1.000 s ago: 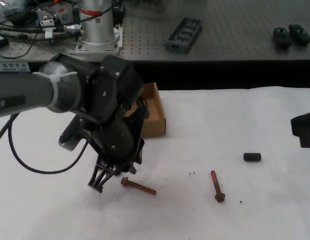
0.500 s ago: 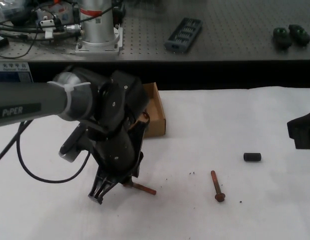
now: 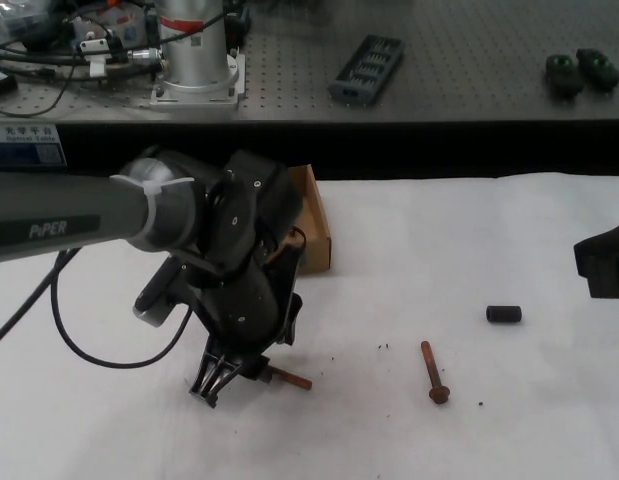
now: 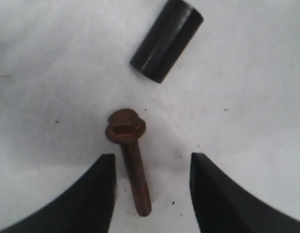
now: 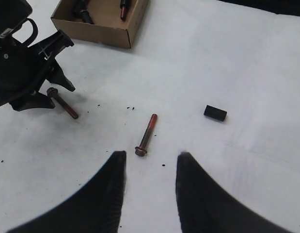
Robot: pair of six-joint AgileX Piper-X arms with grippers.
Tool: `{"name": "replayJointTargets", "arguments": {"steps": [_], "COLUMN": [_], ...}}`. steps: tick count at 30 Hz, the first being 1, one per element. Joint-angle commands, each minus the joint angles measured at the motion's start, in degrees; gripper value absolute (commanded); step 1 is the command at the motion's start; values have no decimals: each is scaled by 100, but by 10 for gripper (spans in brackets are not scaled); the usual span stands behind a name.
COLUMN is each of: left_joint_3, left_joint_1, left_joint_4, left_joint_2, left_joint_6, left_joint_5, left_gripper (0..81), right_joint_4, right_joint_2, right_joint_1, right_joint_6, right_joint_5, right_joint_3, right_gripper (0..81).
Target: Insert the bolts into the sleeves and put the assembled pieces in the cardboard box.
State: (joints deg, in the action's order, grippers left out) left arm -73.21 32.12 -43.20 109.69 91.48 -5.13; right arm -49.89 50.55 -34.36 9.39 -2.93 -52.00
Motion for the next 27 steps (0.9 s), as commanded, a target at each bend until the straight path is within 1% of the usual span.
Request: {"name": "replayJointTargets", "arguments": {"steps": [1,4,14,16,19,21,23,24,27], "left_joint_3": [-82,-82,-82,-82,-82,-66,-66,-66,-66], "left_joint_1": [33,33,33,33,33,33,33,33,33], "left_joint_4": [-59,-59,-88,-166,-359,-388,-365,-356,-342], "left_joint_2": [27,111,277,322,359,358,358,358,358], "left_joint_6": [207,206,206,206,195,85,-66,-103,-104], "left_joint_5": [164,32,-31,-86,-159,-157,-157,-157,-157], "left_gripper": [332,300,297,285,202,125,18,4,6], "right_joint_4": [18,18,5,5,5,5,5,5,5], "right_joint_2": [14,14,14,14,14,14,14,14,14], "right_joint_1": [21,21,21,21,21,21,21,21,21], "right_joint_6": [4,4,4,4,4,4,4,4,4], "right_joint_5": [-40,-40,-38,-38,-38,-38,-38,-38,-38], "right_joint_3": [-3,-3,-3,-3,-3,-3,-3,-3,-3], "right_gripper": [264,264,264,264,264,264,264,264,264]}}
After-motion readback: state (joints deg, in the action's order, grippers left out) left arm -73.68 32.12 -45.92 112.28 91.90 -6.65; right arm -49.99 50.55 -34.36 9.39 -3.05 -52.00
